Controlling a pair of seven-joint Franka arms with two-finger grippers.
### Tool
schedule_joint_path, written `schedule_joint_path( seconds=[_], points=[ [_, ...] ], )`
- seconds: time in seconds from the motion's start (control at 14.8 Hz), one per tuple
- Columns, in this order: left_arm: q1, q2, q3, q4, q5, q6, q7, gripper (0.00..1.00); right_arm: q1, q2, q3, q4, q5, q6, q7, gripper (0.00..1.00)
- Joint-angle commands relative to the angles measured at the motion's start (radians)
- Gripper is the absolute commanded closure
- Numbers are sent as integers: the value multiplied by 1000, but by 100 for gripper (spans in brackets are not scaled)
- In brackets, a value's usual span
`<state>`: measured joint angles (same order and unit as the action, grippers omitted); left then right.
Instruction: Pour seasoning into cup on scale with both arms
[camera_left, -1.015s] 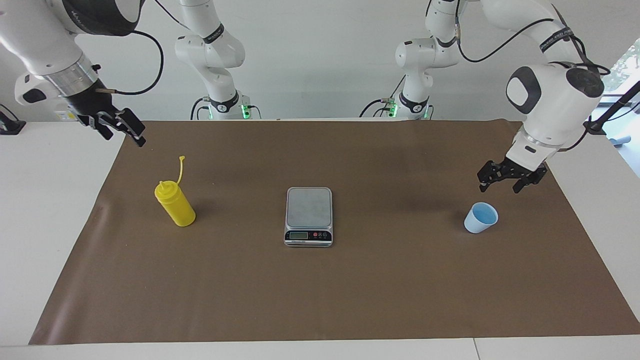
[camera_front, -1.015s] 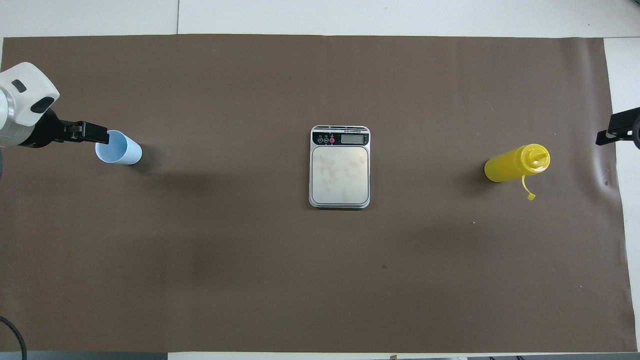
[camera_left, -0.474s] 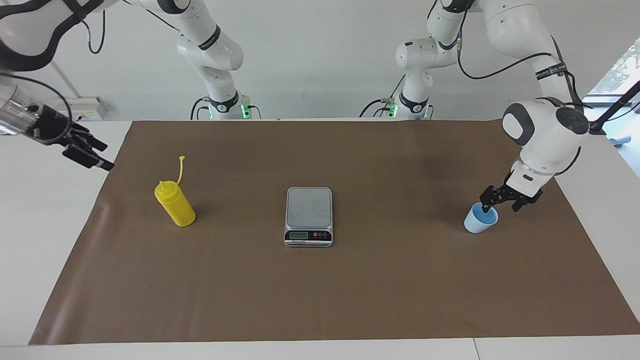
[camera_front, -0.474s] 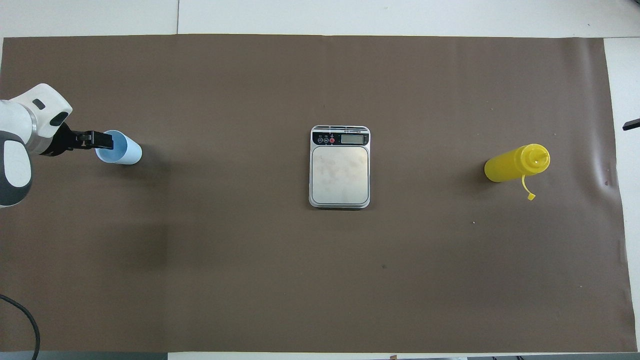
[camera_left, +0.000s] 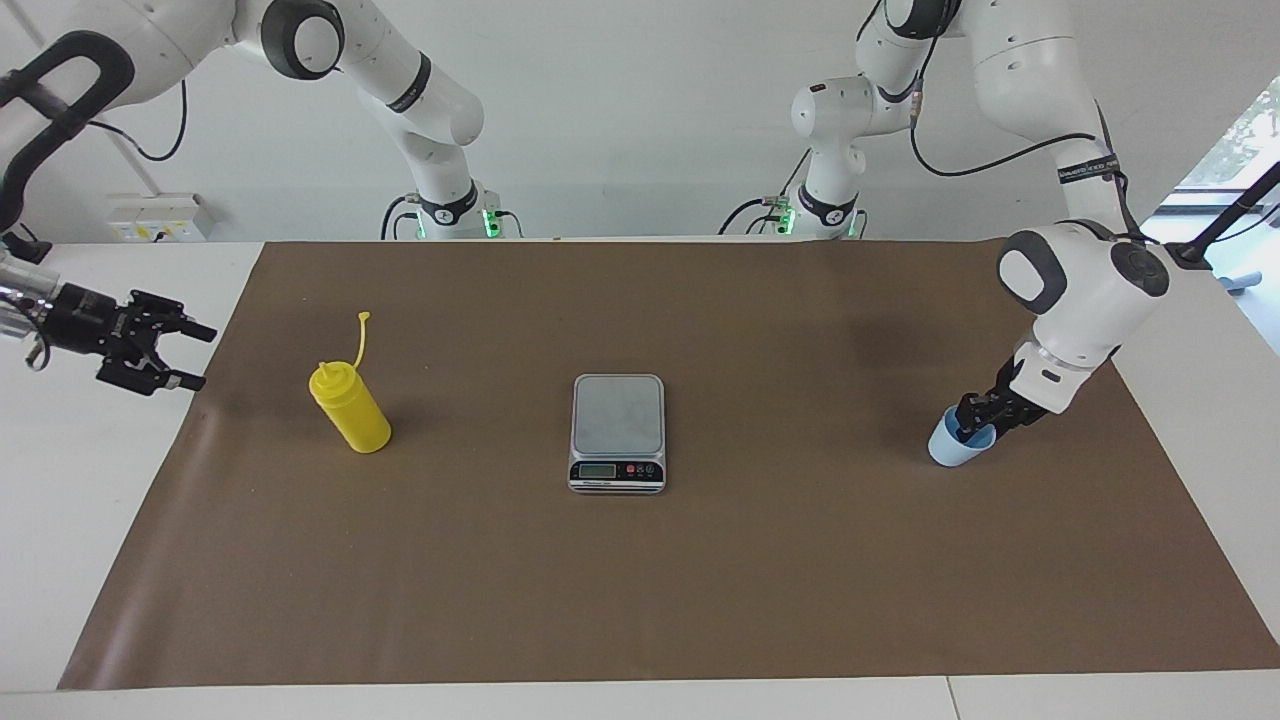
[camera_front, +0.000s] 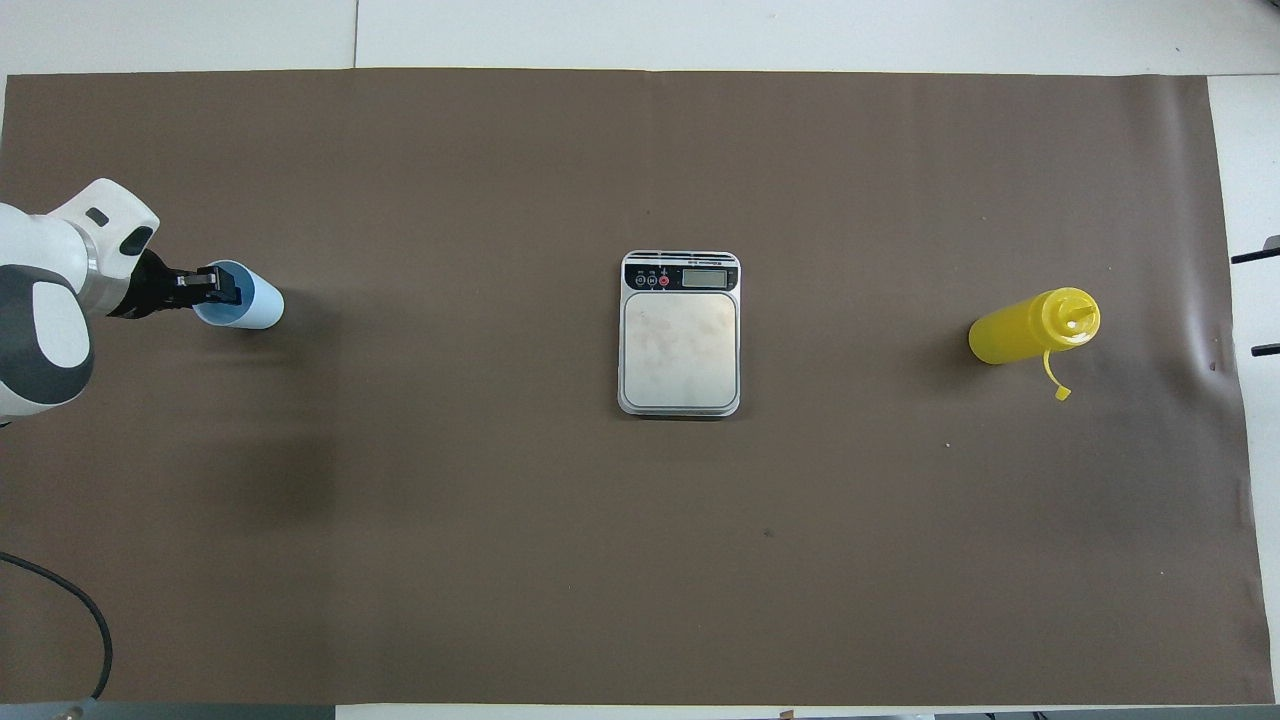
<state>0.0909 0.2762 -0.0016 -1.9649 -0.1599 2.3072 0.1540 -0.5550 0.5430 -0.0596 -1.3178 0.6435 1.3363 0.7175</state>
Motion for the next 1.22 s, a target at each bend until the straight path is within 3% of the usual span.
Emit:
schedule_joint_path(
  seconds=[0.0,0.14,0.34,0.47,0.95,1.15],
  points=[
    [9,-14,-1,-31,-26,25,15,100,0,38,20,22,79,10,134,0],
    [7,-25,-1,-28,-26,15,7,100,7,37,20,-18,87,30,177,0],
    [-28,-96,-9,-25,-26,-53,-28,100,9,-43,21,-240,100,111,148,0],
    [-120,-129,-8,-19,-23,-78,-166,100,24,-76,21,-332,122,167,71,0],
    [-537,-108,-8,40,125,-78,-764,100,102,-133,21,-538,157,371,-29,0],
    [-658,-19,-8,176,155,-133,-942,100,139,-146,21,-580,183,408,-47,0]
  ],
)
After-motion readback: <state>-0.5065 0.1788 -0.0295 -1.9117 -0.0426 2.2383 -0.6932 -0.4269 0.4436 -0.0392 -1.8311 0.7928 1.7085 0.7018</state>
